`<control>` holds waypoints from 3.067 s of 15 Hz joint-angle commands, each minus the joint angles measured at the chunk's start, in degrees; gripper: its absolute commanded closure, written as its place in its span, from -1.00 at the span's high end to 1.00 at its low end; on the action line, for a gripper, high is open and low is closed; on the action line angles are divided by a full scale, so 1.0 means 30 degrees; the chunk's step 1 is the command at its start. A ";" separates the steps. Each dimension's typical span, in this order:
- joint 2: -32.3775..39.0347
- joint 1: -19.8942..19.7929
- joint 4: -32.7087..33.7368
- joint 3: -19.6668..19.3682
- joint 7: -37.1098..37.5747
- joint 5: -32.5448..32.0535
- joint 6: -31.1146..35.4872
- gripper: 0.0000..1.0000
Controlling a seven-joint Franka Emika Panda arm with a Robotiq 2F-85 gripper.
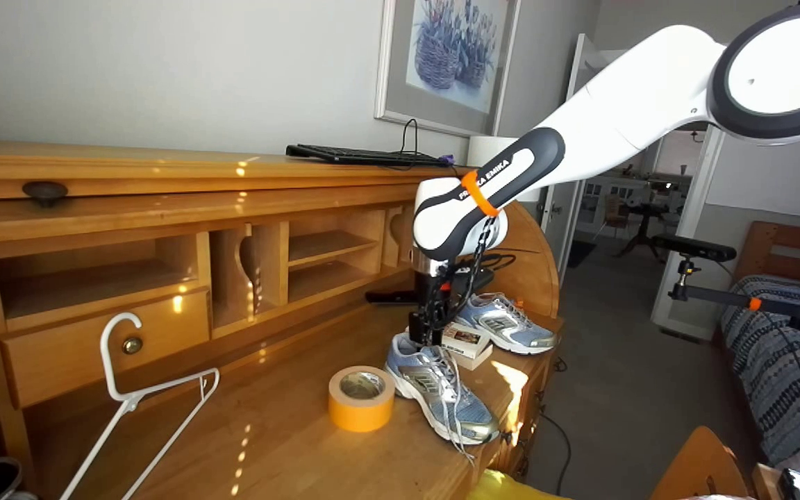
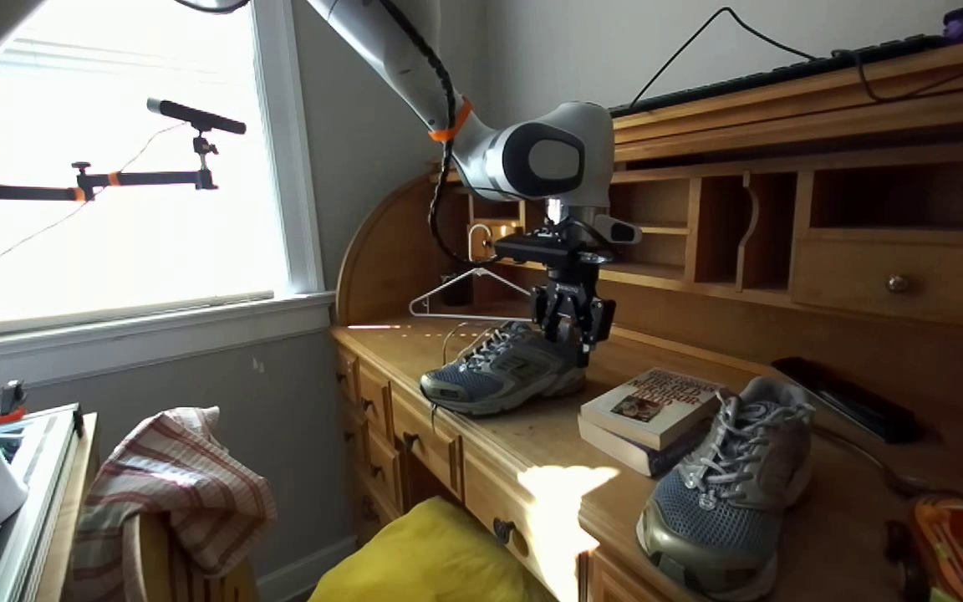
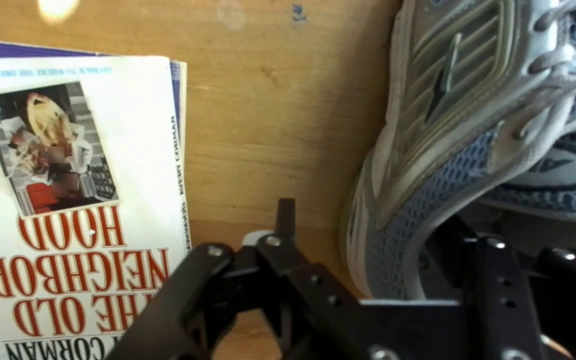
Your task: Move the sneakers to the right and stack them together.
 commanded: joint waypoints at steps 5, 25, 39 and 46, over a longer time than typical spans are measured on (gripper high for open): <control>-0.0238 -0.1362 0.0970 0.0714 -0.2244 0.1078 -0.2217 -0.88; -0.4340 -0.3912 0.0591 0.0241 -0.7094 0.2935 -0.4863 -0.96; -0.5015 -0.5487 0.0439 -0.2773 -1.1008 0.1876 -0.4394 -0.96; -0.4189 -0.5654 0.1349 -0.2870 -1.1931 0.1491 -0.2179 -0.96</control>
